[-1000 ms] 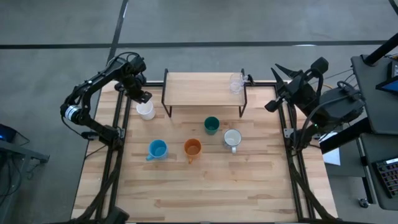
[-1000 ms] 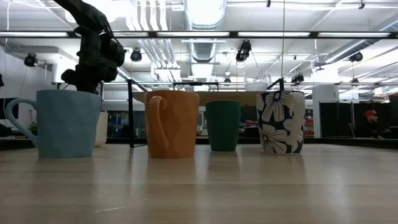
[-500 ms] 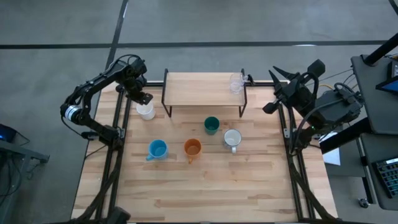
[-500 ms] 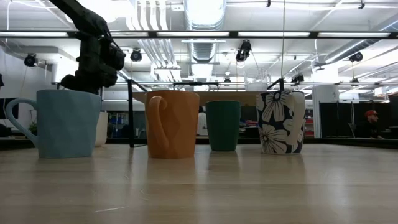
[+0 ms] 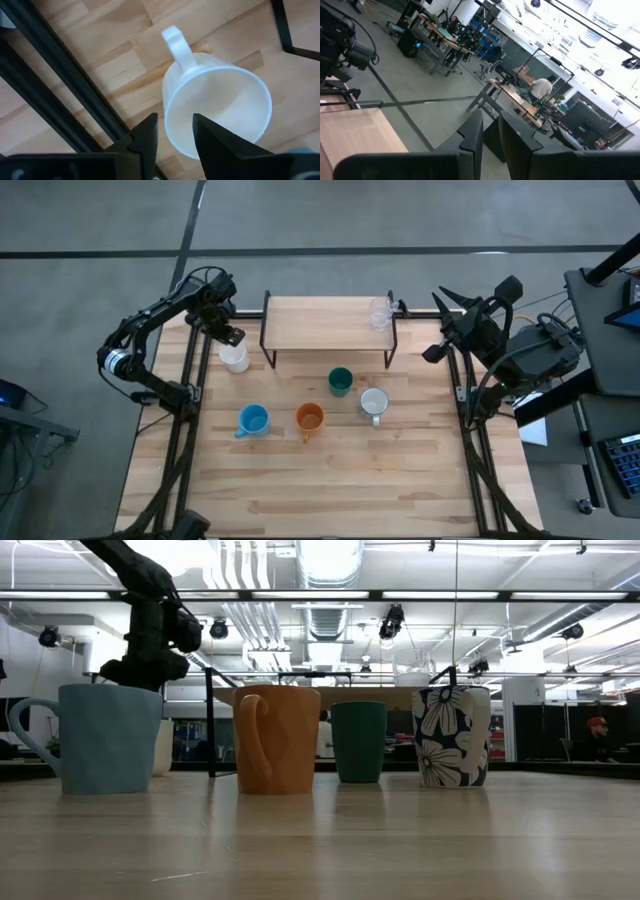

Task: Stack small to large cups/mugs on shelf
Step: Put the white mug on the shelf

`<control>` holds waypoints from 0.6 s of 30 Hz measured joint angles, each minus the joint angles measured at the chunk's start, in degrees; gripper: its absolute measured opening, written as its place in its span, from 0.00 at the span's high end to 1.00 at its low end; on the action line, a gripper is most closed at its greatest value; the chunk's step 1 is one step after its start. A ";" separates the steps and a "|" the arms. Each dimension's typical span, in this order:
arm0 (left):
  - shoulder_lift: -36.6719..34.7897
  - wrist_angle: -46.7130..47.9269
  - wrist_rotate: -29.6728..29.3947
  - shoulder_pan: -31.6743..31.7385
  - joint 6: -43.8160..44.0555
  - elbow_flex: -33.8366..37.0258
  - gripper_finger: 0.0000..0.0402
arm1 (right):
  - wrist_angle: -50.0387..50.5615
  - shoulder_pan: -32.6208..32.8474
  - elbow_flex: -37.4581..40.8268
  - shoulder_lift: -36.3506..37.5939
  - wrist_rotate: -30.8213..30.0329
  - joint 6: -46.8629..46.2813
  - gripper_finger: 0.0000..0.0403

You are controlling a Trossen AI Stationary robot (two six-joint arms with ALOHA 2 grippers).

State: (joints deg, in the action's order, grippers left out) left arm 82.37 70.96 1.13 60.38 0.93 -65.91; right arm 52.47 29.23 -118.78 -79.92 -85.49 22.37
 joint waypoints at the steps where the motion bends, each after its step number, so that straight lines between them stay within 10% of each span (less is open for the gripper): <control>1: 0.00 -0.01 0.02 0.00 0.00 0.00 0.73 | 0.00 -0.02 -0.02 0.00 0.00 -0.17 0.86; 18: 5.89 1.49 1.27 -0.07 -1.34 0.05 0.73 | 0.00 -0.01 -0.02 0.00 0.00 -2.01 0.86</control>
State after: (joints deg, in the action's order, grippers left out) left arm 88.26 72.45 2.40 60.31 -0.41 -65.86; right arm 52.47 29.23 -118.80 -79.92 -85.49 20.35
